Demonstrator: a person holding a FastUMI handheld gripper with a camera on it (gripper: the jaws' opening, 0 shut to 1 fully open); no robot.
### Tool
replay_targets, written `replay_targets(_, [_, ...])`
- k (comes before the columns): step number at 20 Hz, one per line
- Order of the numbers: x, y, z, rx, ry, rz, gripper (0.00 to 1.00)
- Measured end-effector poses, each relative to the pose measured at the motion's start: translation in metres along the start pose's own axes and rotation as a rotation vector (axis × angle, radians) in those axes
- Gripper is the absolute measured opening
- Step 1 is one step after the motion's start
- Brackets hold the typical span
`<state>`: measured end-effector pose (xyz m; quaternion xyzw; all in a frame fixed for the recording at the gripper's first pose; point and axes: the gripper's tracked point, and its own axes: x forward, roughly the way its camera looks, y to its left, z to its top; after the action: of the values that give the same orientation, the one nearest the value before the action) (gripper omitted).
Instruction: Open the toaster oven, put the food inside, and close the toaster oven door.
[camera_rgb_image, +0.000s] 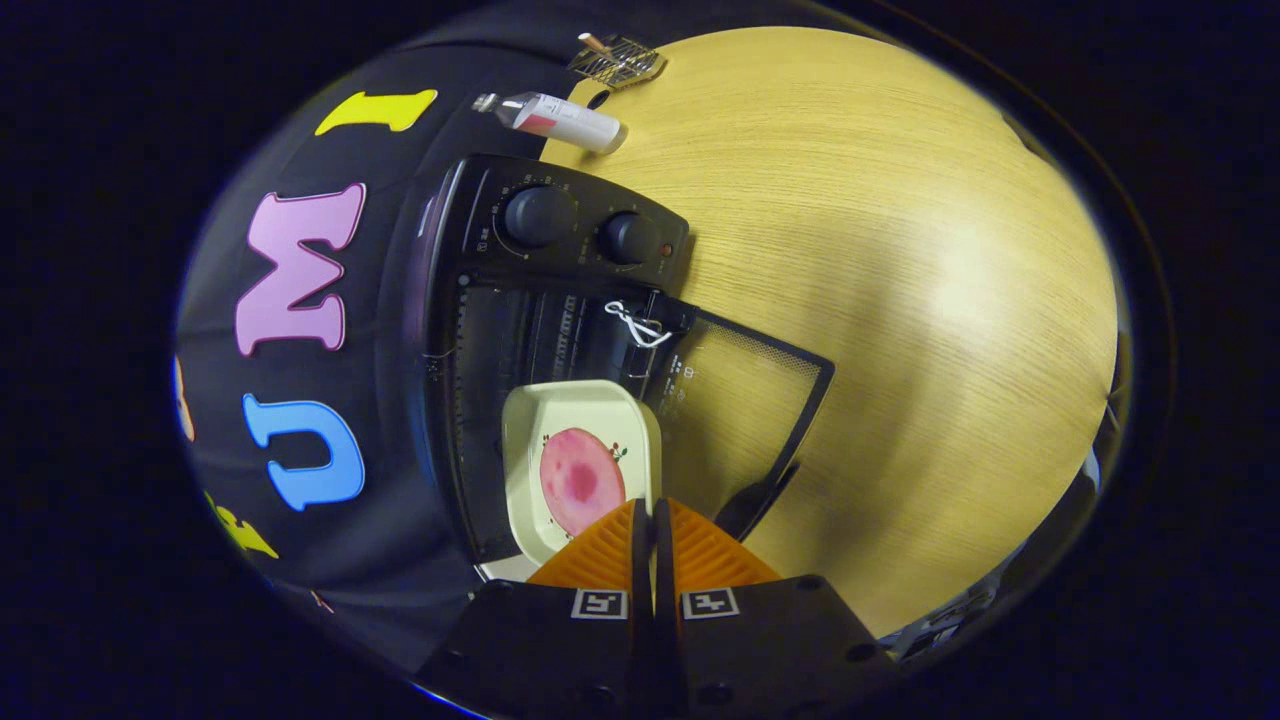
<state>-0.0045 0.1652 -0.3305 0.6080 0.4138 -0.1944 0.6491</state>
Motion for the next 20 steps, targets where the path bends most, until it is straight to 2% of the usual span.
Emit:
replay_targets(5, [0.029, 0.016, 0.008, 0.102, -0.108, -0.035, 0.06])
replay_targets(11, [0.056, 0.027, -0.001, 0.228, -0.157, -0.053, 0.06])
replay_targets(17, [0.072, 0.040, -0.001, 0.255, -0.216, -0.054, 0.06])
replay_targets(20, [0.078, 0.048, 0.002, 0.263, -0.228, -0.027, 0.08])
